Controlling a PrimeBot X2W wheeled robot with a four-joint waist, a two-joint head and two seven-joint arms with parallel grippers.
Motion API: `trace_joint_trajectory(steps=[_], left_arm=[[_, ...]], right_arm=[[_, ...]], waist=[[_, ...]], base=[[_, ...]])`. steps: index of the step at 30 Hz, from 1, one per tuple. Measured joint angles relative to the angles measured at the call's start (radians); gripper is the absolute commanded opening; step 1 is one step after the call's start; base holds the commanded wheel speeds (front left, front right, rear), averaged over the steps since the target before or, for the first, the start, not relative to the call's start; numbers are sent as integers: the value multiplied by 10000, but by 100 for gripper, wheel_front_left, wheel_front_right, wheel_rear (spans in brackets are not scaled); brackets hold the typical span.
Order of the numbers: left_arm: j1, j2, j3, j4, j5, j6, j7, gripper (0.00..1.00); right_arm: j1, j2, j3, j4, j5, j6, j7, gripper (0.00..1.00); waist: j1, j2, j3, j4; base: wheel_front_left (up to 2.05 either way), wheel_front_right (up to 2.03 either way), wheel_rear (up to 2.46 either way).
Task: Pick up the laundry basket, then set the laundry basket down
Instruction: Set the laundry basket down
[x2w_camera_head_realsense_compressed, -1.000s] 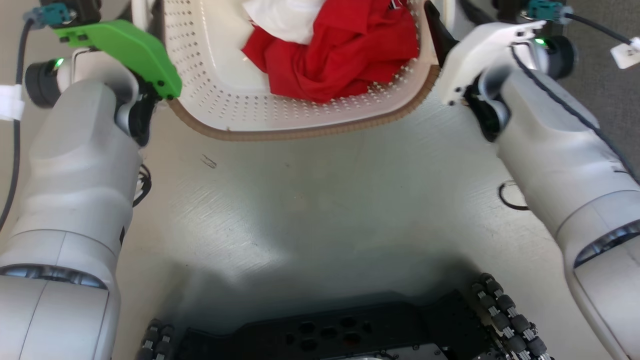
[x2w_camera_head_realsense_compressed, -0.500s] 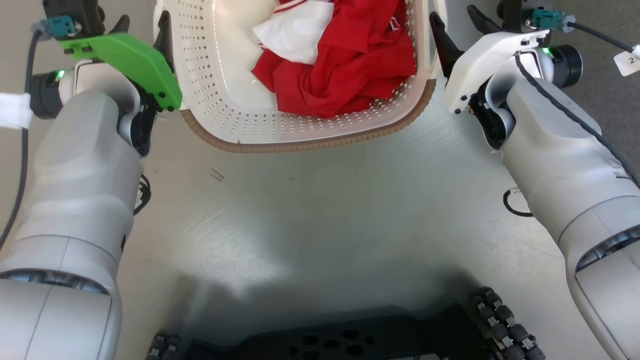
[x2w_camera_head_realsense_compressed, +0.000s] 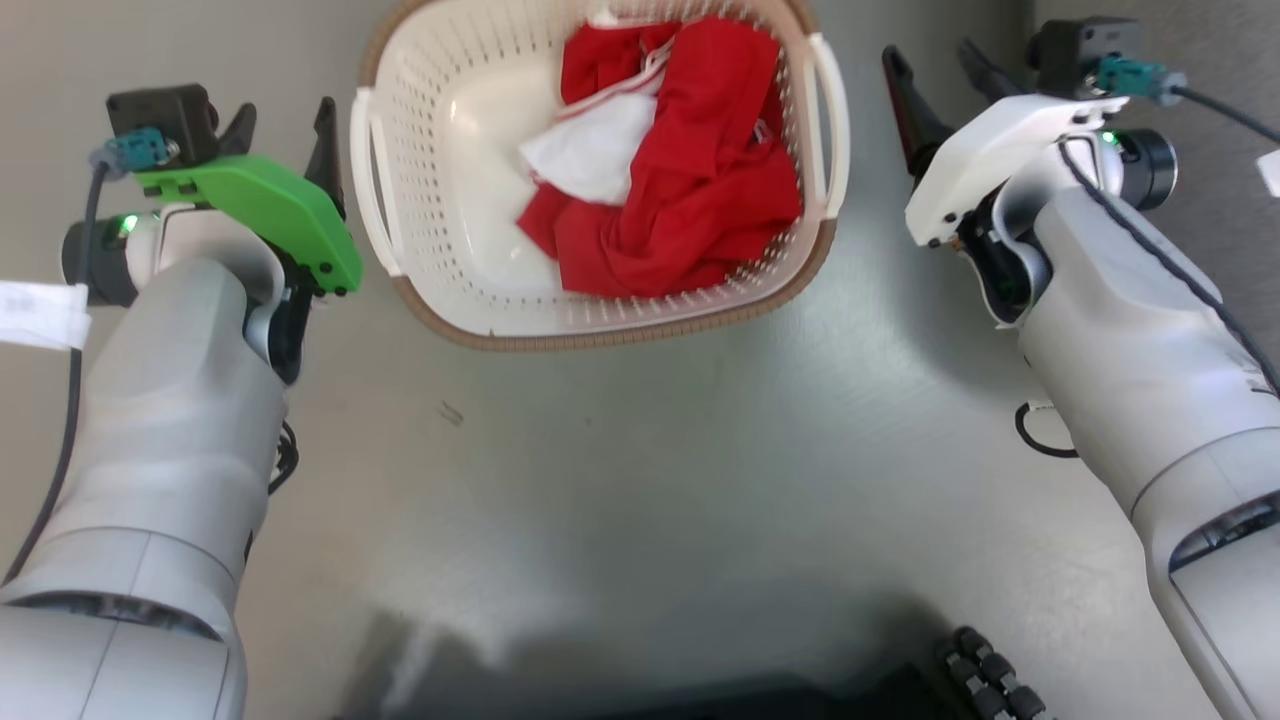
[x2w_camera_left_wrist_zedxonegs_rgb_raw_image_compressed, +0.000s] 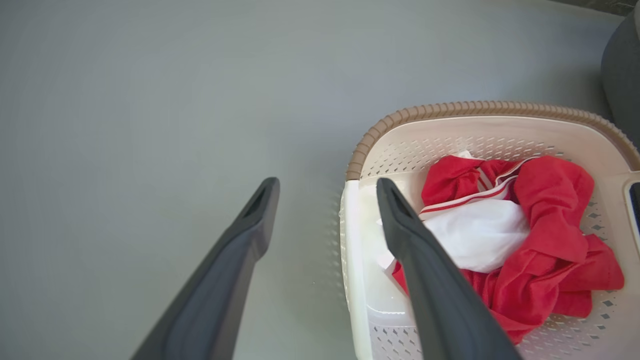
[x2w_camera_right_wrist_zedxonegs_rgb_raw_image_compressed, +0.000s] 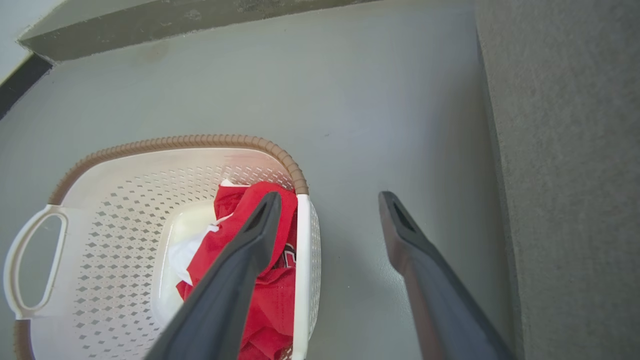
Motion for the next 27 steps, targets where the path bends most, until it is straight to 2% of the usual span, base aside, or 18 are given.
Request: trace_joint_trajectory(steps=[8, 11, 13, 27], left_arm=[[585, 48, 21, -443, 176, 0, -31, 100], [747, 98, 73, -792, 190, 10, -29, 100], [864, 293, 236, -1490, 278, 42, -31, 100], [2733, 589, 1072, -4222, 905, 713, -31, 100]], right_arm=[[792, -207, -470, -1066, 4, -186, 0, 100], [981, -290, -575, -1333, -52, -274, 0, 100], [1315, -349, -784, -1762, -138, -357, -2, 100], [3101, -715, -1498, -4123, -1177, -897, -4, 100]], waist=[[0, 0, -1086, -51], [0, 0, -1368, -60], [0, 0, -1792, -70], [0, 0, -3807, -91]], base=[[0, 0, 0], [0, 0, 0], [0, 0, 0], [0, 0, 0]])
